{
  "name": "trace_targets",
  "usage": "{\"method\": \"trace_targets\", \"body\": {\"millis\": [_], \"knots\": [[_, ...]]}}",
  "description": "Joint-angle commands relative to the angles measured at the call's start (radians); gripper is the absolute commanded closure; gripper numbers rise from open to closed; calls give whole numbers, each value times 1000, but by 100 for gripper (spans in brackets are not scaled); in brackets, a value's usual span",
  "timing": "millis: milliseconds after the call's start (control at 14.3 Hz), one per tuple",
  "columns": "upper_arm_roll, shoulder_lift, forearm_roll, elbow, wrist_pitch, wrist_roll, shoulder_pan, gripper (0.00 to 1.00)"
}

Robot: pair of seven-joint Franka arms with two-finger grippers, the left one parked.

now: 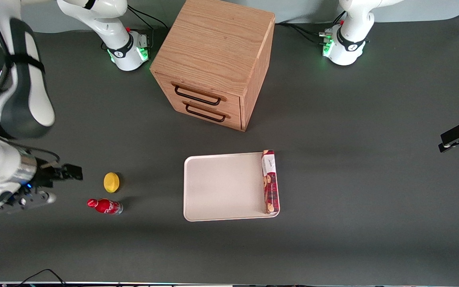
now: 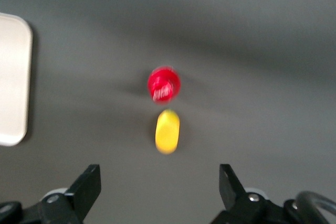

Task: Place coke bottle on tray
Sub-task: 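Move the right gripper down toward the red Coca-Cola bottle, then close the right gripper on the bottle cap and lift it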

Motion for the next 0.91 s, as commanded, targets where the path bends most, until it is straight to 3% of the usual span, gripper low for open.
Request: {"method": "trace_targets", "body": {"millis": [0,349,488,628,837], "knots": [[1,108,-10,55,95,-10,7,0],[2,151,-5,2,191,41,16,1],[2,149,-9,-18,196,81,17,8],[2,146,-9,-32,198,81,19,31],[2,140,-13,-35,193,80,21,89]]}}
